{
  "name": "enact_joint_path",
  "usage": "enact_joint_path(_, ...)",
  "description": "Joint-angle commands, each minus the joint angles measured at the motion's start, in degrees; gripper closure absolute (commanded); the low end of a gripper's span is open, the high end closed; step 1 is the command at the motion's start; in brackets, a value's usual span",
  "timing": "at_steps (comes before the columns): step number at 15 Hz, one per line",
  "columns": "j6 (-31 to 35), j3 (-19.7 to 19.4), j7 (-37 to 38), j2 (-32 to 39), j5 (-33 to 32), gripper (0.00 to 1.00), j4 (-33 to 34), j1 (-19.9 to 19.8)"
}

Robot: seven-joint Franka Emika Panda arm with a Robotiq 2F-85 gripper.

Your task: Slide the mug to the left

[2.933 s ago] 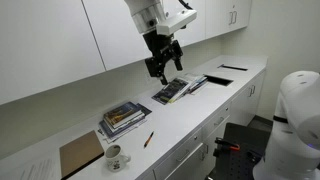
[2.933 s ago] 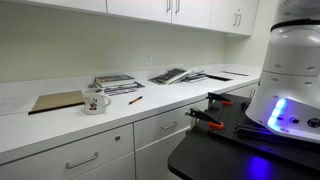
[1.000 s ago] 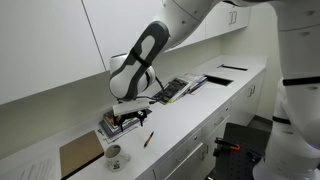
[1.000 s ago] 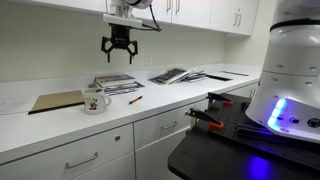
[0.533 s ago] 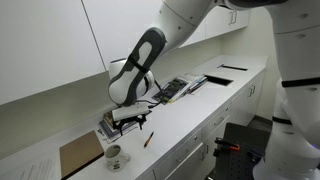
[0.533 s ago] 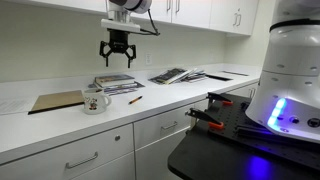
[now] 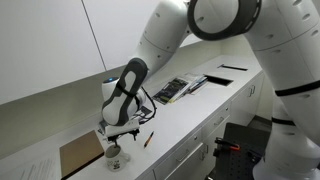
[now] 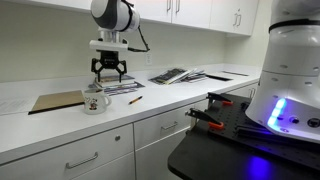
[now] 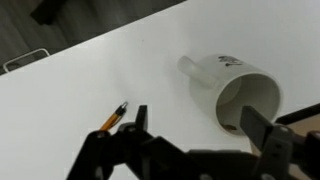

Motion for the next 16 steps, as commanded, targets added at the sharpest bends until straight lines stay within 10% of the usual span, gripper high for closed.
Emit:
enact_joint_path(1,-0.54,-1.24,0.64,4.79,1.53,0.0,4.87,1.25)
enact_joint_path(6,0.7,-1.13,-0.56,10.33,2.37,0.0,8.48,1.71)
enact_joint_path(16,1.28,-3.26,0.08,13.56,1.47,0.86,11.15,3.52)
